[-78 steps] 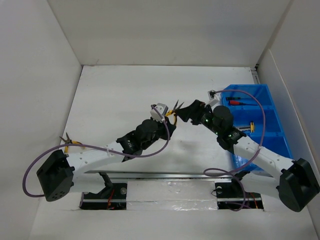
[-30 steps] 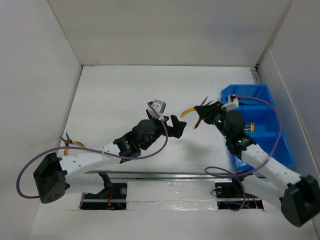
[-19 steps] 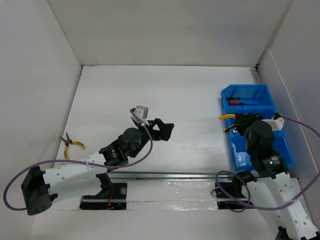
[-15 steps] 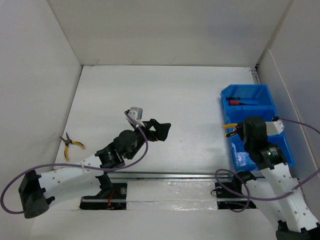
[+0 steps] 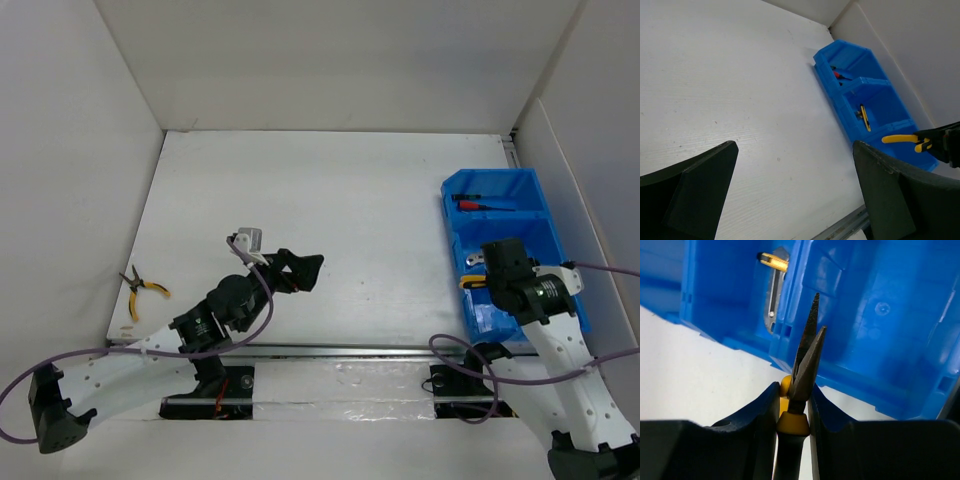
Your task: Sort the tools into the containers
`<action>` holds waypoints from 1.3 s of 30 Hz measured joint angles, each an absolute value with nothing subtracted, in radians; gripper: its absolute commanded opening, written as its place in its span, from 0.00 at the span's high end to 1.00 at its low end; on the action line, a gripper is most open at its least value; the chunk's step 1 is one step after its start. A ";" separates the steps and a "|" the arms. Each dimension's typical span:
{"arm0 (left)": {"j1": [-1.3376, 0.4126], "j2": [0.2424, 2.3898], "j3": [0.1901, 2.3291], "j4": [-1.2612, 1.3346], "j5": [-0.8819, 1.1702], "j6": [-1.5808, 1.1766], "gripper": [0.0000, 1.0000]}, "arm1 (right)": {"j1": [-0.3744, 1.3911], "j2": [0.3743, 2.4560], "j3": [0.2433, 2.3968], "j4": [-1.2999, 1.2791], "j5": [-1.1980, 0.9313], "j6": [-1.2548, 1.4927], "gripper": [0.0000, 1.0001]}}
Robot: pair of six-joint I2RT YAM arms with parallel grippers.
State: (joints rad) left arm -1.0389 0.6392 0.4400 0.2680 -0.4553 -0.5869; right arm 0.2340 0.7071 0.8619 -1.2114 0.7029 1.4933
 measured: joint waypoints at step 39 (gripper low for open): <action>-1.039 0.529 0.374 0.250 -0.504 -0.612 0.01 | -0.567 0.977 0.721 -0.807 0.393 0.915 1.00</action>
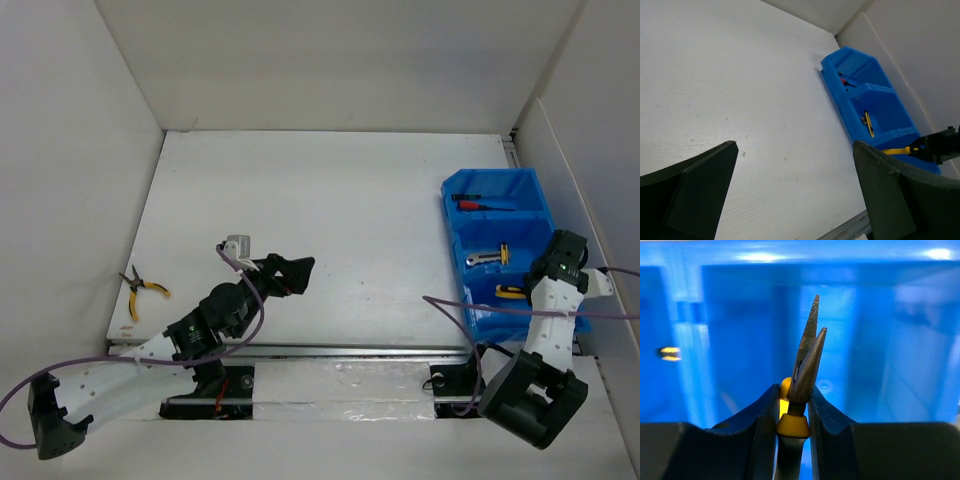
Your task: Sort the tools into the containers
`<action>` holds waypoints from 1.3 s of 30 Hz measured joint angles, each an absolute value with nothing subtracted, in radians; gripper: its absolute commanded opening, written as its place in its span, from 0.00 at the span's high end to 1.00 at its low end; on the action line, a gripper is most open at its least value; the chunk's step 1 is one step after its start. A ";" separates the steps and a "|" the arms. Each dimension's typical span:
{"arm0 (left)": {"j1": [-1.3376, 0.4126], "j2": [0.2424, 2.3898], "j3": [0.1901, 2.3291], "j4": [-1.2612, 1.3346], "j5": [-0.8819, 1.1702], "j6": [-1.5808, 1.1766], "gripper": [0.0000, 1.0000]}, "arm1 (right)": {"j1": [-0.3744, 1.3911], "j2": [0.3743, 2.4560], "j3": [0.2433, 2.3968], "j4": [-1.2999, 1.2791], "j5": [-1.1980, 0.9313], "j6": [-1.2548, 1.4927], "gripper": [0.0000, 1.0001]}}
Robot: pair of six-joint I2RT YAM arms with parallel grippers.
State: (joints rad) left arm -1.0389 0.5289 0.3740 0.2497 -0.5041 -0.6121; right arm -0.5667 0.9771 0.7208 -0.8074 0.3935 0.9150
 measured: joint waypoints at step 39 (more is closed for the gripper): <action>-0.546 0.908 0.697 -0.015 -0.485 -0.771 0.01 | 0.117 0.672 0.985 -0.452 -0.167 0.639 0.36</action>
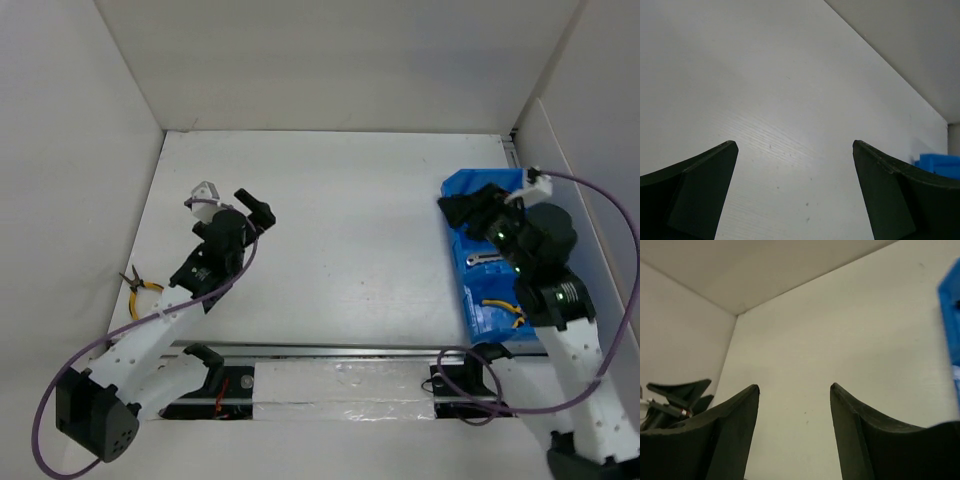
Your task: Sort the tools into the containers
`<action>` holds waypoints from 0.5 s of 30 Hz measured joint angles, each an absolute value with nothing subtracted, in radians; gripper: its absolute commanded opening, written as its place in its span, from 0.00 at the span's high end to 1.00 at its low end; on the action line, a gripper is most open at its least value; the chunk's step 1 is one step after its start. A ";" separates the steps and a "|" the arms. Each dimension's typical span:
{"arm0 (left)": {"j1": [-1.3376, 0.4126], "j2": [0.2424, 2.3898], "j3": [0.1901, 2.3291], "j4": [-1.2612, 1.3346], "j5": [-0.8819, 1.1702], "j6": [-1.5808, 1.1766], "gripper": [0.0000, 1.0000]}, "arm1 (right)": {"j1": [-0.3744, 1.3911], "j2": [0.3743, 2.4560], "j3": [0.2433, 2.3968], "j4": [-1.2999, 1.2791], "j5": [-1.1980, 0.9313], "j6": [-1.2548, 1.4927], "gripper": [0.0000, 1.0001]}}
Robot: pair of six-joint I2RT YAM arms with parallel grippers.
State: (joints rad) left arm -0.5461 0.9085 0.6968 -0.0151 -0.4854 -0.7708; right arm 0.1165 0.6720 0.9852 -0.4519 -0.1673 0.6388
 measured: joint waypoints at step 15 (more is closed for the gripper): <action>-0.012 0.973 0.790 -0.340 -0.603 -0.903 0.11 | 0.743 0.838 0.780 -0.114 0.122 0.564 0.31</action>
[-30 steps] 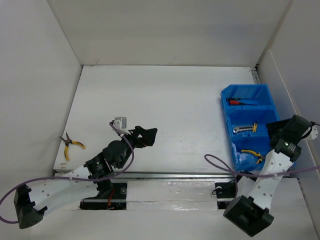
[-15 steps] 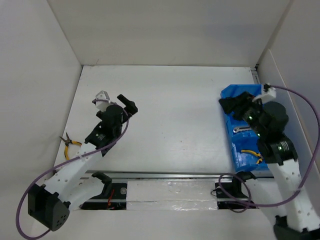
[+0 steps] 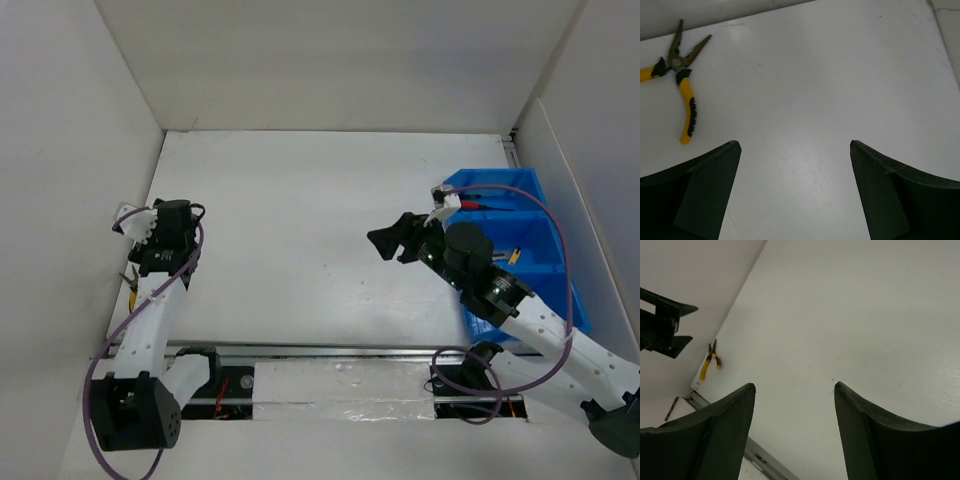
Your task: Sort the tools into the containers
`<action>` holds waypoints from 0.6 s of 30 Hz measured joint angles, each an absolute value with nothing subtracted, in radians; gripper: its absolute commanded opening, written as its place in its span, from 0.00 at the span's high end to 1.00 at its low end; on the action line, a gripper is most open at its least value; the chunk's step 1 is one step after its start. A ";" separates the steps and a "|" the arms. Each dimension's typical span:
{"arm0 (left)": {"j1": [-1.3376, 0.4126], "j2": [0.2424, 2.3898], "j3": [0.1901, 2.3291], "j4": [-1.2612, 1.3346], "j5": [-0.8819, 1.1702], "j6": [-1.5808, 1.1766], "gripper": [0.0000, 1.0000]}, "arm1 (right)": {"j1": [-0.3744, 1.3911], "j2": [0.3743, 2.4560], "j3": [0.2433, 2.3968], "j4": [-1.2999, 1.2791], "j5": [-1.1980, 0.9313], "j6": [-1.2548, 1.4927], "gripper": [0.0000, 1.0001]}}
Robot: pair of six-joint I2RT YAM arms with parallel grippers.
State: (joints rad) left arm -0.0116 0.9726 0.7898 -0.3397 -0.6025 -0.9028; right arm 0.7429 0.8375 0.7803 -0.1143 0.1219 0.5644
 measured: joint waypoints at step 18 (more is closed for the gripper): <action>0.245 1.285 0.754 -0.408 -0.612 -1.084 0.12 | 0.680 0.716 0.670 0.012 -0.061 0.598 0.32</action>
State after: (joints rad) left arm 0.2447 1.2850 0.7536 -0.4084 -0.6125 -1.0836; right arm 0.6800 0.7158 0.6701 0.0124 -0.0612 0.5980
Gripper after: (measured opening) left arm 0.883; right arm 0.688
